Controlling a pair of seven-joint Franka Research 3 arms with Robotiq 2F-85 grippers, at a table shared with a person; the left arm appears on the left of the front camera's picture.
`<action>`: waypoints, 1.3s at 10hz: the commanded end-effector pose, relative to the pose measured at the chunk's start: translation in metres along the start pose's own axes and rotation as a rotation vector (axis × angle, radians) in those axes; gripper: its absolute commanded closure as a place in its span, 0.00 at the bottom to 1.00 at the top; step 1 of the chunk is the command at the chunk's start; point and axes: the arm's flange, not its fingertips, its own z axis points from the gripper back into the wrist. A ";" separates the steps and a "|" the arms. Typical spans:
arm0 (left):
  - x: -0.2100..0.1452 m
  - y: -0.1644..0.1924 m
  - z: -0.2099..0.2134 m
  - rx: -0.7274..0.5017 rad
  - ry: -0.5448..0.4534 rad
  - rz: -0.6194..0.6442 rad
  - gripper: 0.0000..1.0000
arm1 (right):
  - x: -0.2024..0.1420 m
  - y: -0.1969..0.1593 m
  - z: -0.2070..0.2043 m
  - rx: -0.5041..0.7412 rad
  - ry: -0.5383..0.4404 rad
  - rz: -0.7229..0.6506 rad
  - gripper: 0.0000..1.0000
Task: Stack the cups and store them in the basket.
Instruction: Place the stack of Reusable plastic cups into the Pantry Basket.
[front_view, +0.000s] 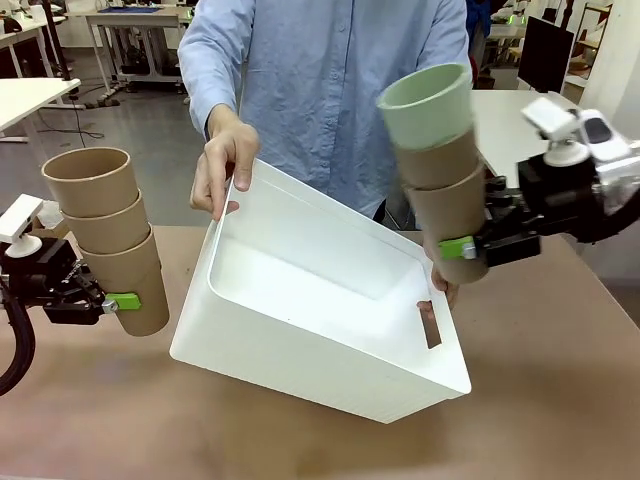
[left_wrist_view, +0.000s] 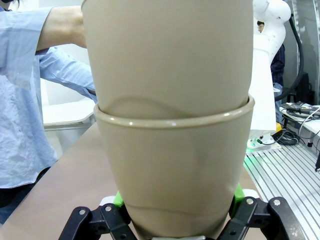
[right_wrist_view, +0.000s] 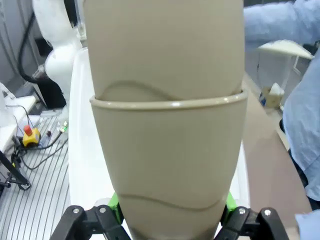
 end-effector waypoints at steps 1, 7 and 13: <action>0.003 0.000 0.000 -0.002 -0.006 -0.010 0.15 | 0.011 0.026 -0.049 -0.050 0.109 -0.021 0.17; 0.003 0.000 0.000 -0.002 -0.006 -0.010 0.15 | -0.005 0.074 -0.091 -0.091 0.335 -0.022 0.17; 0.003 0.000 0.000 -0.002 -0.006 -0.010 0.15 | 0.008 0.050 -0.108 -0.078 0.334 0.002 0.17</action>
